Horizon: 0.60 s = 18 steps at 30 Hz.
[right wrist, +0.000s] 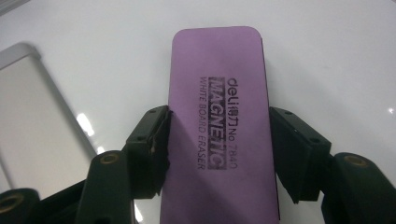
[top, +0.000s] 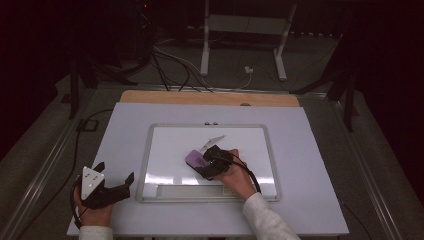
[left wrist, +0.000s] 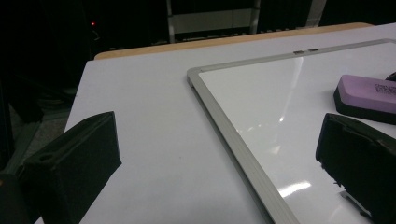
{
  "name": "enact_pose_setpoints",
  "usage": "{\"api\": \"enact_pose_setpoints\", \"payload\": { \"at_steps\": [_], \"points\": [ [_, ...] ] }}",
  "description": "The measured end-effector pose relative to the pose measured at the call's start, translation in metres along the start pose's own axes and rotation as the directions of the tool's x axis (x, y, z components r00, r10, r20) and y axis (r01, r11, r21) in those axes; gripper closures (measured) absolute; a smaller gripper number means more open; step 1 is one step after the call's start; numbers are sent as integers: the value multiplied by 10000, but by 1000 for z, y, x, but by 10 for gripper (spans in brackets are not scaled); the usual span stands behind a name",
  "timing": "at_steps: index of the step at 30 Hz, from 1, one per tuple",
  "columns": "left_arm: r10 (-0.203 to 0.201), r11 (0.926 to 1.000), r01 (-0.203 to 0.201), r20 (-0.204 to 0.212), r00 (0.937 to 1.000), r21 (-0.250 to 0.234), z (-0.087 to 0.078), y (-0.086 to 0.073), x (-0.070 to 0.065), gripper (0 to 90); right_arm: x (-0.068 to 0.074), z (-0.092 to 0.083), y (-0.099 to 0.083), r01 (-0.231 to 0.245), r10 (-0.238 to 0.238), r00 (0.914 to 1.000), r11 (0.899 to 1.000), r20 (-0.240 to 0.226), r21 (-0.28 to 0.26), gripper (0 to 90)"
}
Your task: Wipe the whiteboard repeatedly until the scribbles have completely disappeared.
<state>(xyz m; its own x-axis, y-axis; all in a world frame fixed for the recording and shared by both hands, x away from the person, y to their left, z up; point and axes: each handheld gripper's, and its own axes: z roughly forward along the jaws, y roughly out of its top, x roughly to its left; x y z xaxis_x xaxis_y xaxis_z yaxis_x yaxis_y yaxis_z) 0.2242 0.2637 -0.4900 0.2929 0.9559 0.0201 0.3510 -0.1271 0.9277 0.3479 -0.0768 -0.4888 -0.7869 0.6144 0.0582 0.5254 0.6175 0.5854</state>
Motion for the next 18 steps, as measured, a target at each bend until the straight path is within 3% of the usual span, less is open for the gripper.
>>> {"api": "enact_pose_setpoints", "payload": {
  "at_steps": [2,3,4,6,9,12,14,15,16,18],
  "points": [
    [15,10000,-15,7,10000,5,1,0,0,6,3,0,-1,170,-170,9998,9999,-136,-7,411],
    [14,10000,-14,14,10000,5,1,0,0,6,5,0,-1,328,-325,9976,9995,-609,45,410],
    [20,10000,-20,13,10000,7,1,0,0,6,10,1,-1,559,-552,9953,9984,-790,63,410],
    [36,10000,-36,16,10000,5,1,0,-1,6,14,0,1,825,-814,9944,9965,-676,140,411],
    [16,10000,-16,-17,10000,-60,-1,1,0,6,5,1,2,182,-181,9998,9998,-60,85,411],
    [-12,10000,12,-21,10000,-20,-1,0,1,6,-10,0,1,-698,705,9942,9975,816,-103,411],
    [-5,10000,5,1,10000,-23,0,0,1,6,-14,-1,-1,-920,934,9917,9956,878,-202,411],
    [-2,10000,2,2,10000,-15,0,0,0,6,-12,-1,-2,-792,807,9925,9967,920,-204,411],
    [20,10000,-20,-2,10000,4,1,0,0,6,-10,-2,-2,-631,640,9948,9979,798,-142,410],
    [45,10000,-45,8,10000,12,1,0,0,6,-1,0,-2,-243,242,9997,9997,-13,-74,410]
  ]
}}
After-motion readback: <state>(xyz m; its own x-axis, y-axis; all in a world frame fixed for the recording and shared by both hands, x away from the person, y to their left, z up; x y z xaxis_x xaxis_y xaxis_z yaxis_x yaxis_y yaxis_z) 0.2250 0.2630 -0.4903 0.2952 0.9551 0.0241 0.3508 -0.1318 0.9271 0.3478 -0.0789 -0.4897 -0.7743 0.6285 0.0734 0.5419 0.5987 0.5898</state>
